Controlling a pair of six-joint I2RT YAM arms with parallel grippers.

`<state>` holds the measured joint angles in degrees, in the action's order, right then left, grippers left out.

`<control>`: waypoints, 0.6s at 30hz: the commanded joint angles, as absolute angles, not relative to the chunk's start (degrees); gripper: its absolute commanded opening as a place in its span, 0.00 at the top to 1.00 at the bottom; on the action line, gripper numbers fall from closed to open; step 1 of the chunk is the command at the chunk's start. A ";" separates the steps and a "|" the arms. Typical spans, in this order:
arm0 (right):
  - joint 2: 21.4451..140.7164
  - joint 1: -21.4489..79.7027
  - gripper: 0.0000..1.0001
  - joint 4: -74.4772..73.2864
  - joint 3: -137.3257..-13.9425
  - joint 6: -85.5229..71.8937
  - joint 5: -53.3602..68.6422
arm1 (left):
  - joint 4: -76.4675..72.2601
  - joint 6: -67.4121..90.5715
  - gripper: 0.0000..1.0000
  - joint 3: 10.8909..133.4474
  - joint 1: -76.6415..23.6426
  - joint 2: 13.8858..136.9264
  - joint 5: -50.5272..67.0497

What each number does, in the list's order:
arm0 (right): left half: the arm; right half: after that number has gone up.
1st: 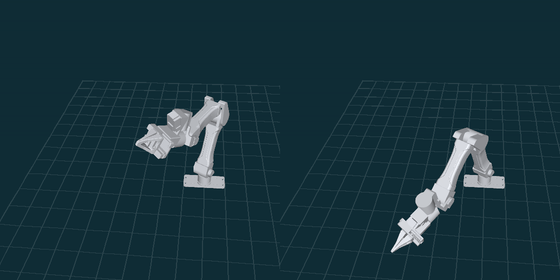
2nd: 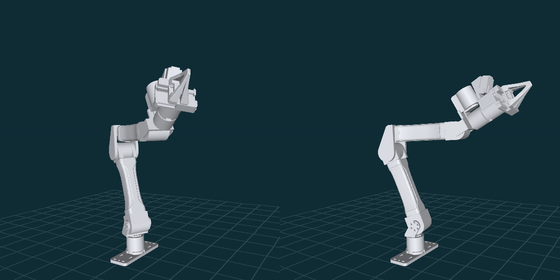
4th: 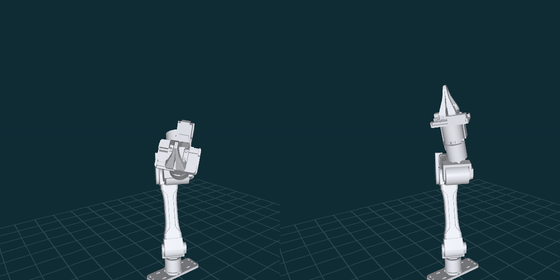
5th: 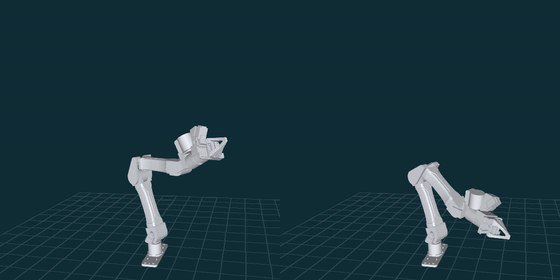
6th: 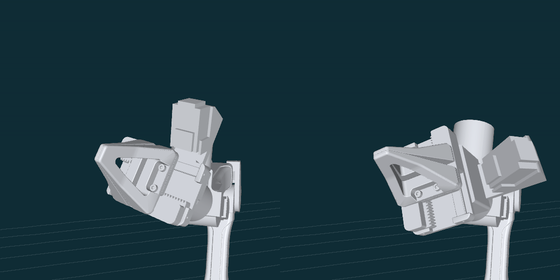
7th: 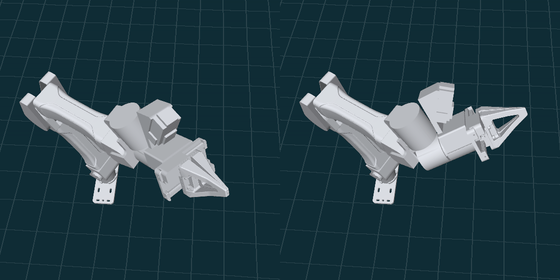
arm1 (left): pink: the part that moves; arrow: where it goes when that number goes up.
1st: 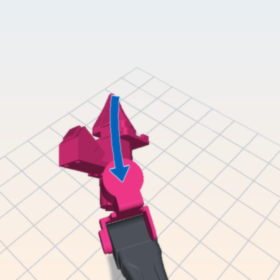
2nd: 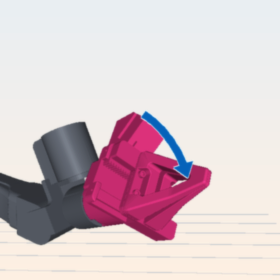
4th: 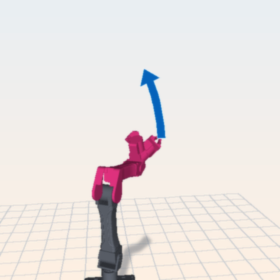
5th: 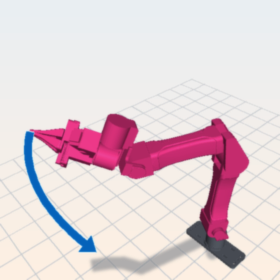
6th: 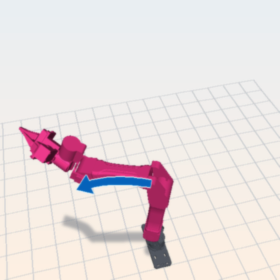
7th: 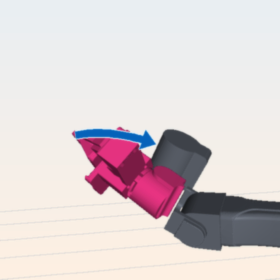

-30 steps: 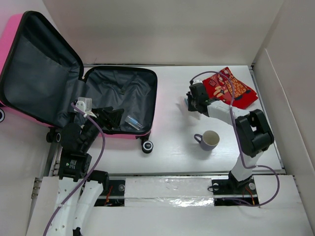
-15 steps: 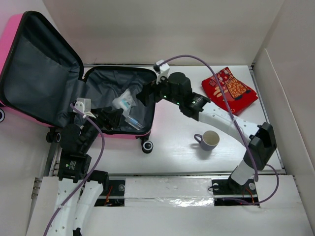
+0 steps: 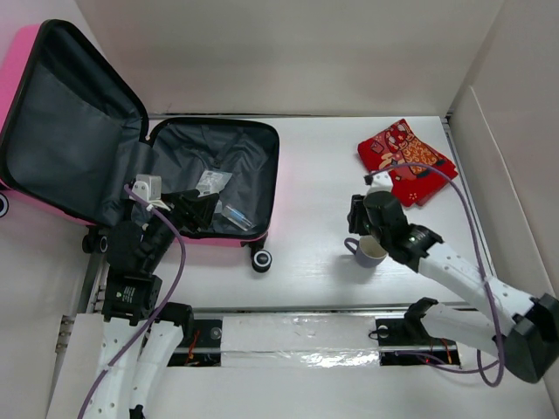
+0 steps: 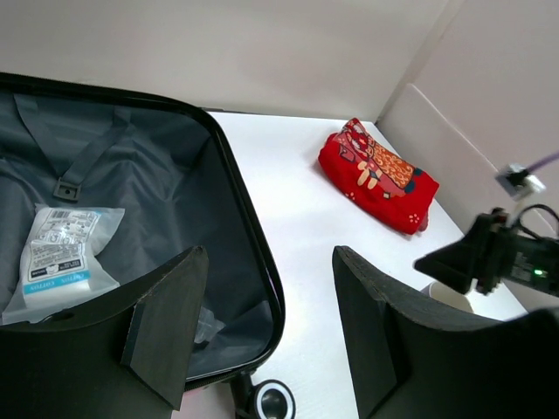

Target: Pack the luggage

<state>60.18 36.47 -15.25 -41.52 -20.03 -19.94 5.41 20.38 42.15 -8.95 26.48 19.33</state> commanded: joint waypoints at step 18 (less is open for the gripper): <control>53.08 39.46 0.42 -26.72 -37.09 -30.59 -21.53 | 2.29 20.13 0.44 42.98 -9.14 25.40 20.13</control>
